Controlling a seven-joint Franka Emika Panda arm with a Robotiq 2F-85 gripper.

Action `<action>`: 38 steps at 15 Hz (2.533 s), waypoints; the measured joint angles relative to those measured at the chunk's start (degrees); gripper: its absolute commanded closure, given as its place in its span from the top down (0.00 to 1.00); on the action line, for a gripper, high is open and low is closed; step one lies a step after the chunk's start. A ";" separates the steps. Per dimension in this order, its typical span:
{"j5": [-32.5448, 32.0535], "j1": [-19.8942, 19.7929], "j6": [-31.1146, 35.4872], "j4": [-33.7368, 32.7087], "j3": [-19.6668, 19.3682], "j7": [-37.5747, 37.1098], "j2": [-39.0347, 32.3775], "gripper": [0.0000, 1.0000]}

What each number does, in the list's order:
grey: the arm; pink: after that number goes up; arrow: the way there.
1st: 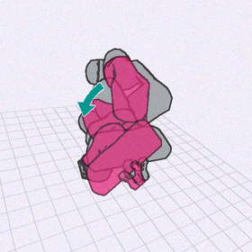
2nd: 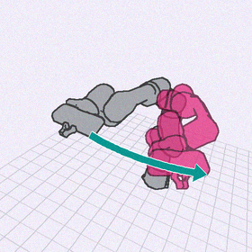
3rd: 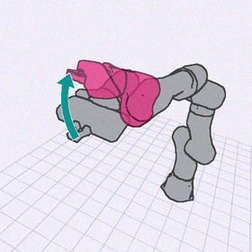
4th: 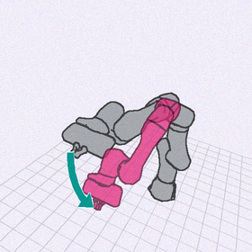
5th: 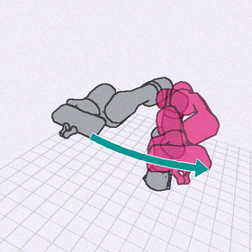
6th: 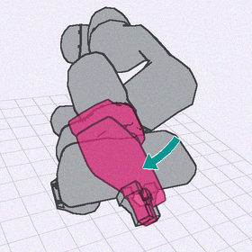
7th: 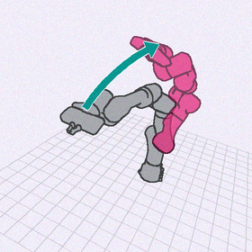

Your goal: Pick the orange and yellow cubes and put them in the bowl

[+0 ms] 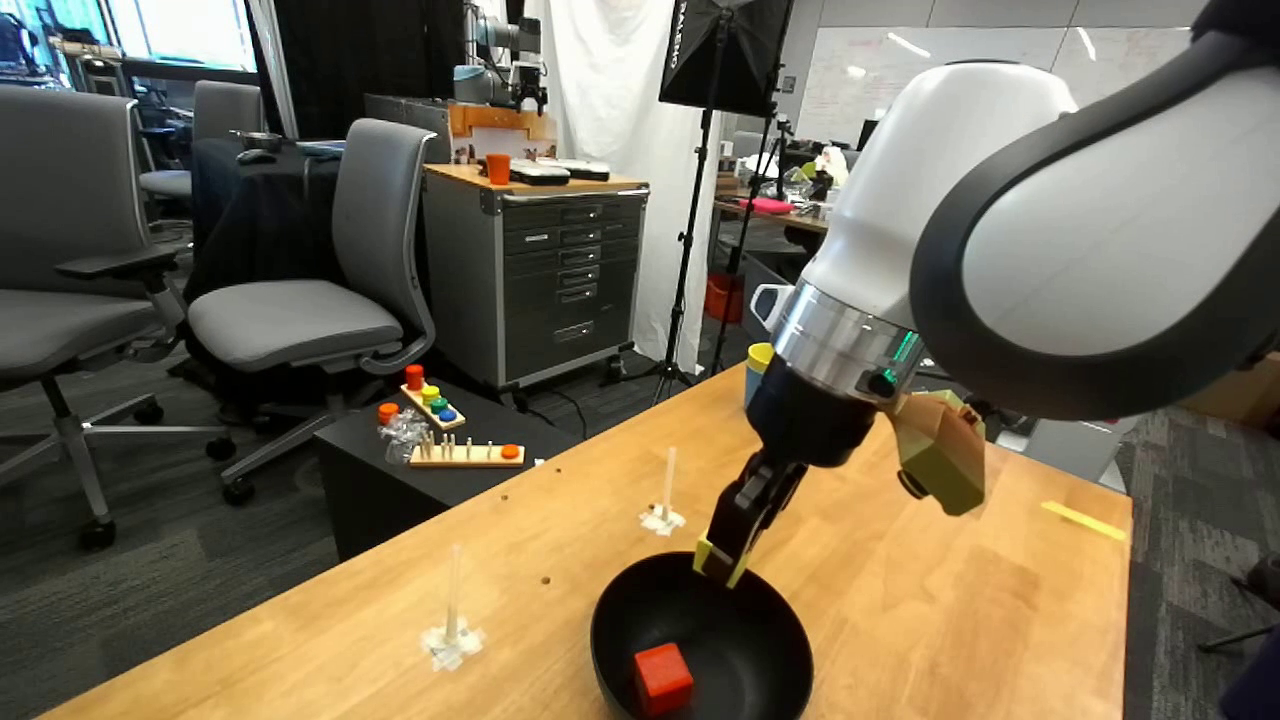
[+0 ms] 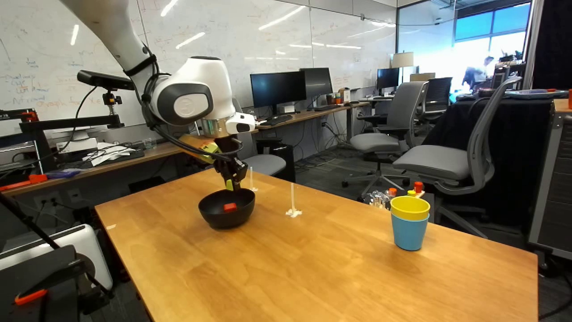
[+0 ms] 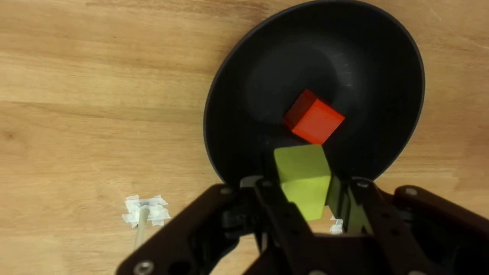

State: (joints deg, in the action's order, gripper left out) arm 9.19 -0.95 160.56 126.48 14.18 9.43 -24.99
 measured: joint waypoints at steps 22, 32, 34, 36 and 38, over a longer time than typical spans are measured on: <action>-10.92 9.72 3.64 0.03 -13.53 -12.80 0.00 1.00; -19.65 13.10 -12.47 5.22 -19.25 -23.73 22.50 1.00; -17.47 11.72 -19.41 6.21 -17.35 -21.43 27.53 1.00; -12.89 10.97 -27.50 6.71 -16.03 -16.65 31.64 1.00; -11.05 10.41 -35.42 6.76 -15.44 -13.59 34.87 1.00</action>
State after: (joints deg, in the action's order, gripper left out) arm -1.86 9.45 125.14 133.24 -1.26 -4.17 9.88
